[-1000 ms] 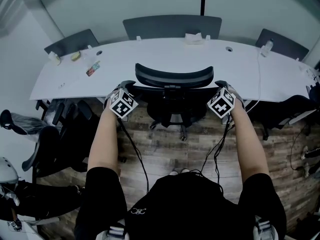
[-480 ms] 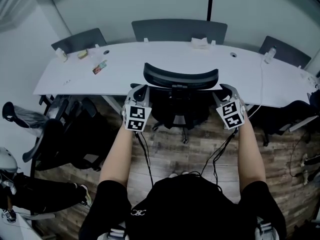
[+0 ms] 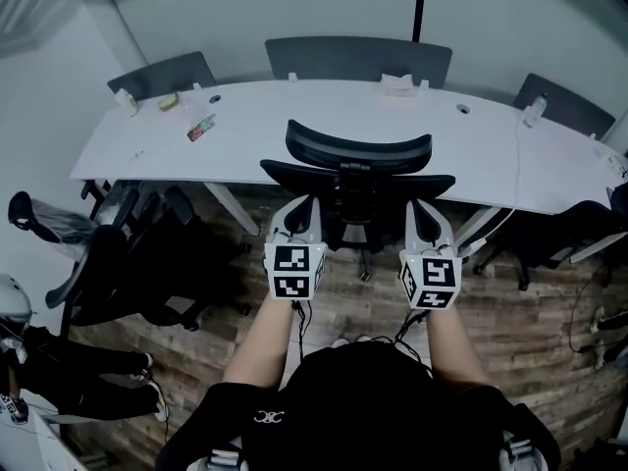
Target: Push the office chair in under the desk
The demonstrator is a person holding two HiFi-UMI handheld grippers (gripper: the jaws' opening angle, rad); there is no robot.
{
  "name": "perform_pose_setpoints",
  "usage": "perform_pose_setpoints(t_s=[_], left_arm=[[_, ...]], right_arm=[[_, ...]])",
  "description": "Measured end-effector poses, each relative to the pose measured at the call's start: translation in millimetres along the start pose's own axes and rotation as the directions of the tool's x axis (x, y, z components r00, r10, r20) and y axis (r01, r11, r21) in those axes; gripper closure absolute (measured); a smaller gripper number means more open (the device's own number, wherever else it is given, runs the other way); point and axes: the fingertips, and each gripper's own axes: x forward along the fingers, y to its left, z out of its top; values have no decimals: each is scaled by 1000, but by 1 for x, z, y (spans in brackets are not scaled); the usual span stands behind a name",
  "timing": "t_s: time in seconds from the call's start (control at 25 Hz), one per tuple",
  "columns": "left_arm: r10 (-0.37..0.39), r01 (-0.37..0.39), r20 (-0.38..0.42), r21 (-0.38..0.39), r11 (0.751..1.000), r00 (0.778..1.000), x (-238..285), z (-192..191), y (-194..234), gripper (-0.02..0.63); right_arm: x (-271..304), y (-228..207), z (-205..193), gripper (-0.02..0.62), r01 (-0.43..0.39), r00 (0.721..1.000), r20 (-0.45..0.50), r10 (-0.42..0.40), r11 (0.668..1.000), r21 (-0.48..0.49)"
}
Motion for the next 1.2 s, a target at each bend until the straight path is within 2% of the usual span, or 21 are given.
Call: perform_pose_setpoints(t_s=[0.08,0.24,0.56,0.76,1.2], left_arm=[[-2,4,21,-53,999,1000,-9,3,-10,598],[-23,29,51,-118,993,998,-20,6,-25,598],[-45,48,26,-114,992,999,-19,1,-37,598],[-50,47,-10,-158,986,999,-15,-8,-33,597],[-53,49,-27,-130,990,998,-14,-11,-36,597]], right_arm=[[-7,4,-1,588,-4,1000,5,4,997,77],[-13,14,4,589,-23,1000,2,23,995,99],[-13,28,-1,589,-51,998,-31,54,995,82],[-10,28,-9,589,-48,997,-51,54,993,111],[-4,34,-13,589,-68,995,-67,75,992,105]])
